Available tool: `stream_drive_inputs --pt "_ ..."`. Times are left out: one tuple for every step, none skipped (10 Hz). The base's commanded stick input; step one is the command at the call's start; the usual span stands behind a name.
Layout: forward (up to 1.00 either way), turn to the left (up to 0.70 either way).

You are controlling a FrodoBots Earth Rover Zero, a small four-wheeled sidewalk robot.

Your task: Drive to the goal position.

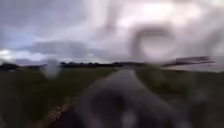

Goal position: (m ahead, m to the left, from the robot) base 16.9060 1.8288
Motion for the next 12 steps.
stream_drive_inputs --pt "0.7 0.0" --pt "0.7 0.0" --pt "0.7 0.0" --pt "0.7 0.0" --pt "0.7 0.0" --pt "0.7 -0.14" --pt "0.7 -0.14" --pt "0.7 -0.14" --pt "0.7 -0.14" --pt "0.7 -0.14" --pt "0.7 -0.14" --pt "0.7 -0.14"
